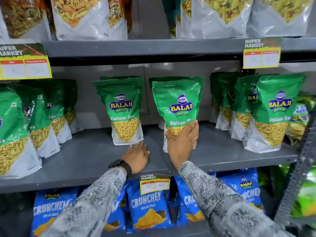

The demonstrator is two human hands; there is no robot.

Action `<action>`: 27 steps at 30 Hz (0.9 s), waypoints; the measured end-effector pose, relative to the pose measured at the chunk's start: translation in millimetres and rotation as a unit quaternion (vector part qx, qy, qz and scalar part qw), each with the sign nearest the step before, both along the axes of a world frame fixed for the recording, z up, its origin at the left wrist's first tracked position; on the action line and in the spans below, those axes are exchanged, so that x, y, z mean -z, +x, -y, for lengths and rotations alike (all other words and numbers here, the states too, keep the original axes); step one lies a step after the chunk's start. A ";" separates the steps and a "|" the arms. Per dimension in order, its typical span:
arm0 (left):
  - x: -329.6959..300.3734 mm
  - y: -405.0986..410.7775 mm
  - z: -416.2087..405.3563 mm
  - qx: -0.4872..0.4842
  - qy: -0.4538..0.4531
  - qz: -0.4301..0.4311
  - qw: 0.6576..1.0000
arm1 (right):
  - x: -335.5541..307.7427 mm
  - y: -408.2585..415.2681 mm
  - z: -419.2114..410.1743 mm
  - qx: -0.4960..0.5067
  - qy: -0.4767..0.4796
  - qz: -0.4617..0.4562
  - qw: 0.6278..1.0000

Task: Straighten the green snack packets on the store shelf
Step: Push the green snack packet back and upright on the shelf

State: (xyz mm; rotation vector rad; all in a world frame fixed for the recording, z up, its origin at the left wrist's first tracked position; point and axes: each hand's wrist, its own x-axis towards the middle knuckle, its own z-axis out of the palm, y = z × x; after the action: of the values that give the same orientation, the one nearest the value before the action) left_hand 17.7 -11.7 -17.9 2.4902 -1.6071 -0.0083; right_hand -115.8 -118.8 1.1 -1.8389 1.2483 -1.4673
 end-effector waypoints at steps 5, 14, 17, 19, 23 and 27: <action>0.2 -0.1 -0.3 -0.004 0.003 -0.001 1.000 | 0.3 -16.1 -16.7 0.009 -0.002 0.002 1.000; 1.1 -0.6 -0.7 0.000 -0.006 0.001 1.000 | 1.0 -34.6 -31.1 0.025 0.000 -0.004 1.000; 2.1 0.6 0.1 0.001 -0.007 0.004 1.000 | 0.7 -35.7 -31.8 0.027 0.001 -0.007 1.000; 2.4 1.0 0.3 0.001 -0.006 0.004 1.000 | 0.8 -36.0 -31.6 0.030 0.002 -0.012 0.999; 2.0 -0.1 -0.2 -0.002 -0.008 0.001 1.000 | 1.8 -36.2 -32.0 0.032 0.003 -0.007 0.999; -5.1 -5.5 -4.0 -0.002 -0.039 -0.019 0.999 | 0.1 -38.2 -33.3 0.024 0.009 -0.007 1.000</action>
State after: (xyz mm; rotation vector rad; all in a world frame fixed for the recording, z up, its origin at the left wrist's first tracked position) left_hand 12.2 -7.7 -12.8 2.4194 -1.5564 0.0072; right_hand -154.0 -85.4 1.0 -1.8222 1.3161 -1.4656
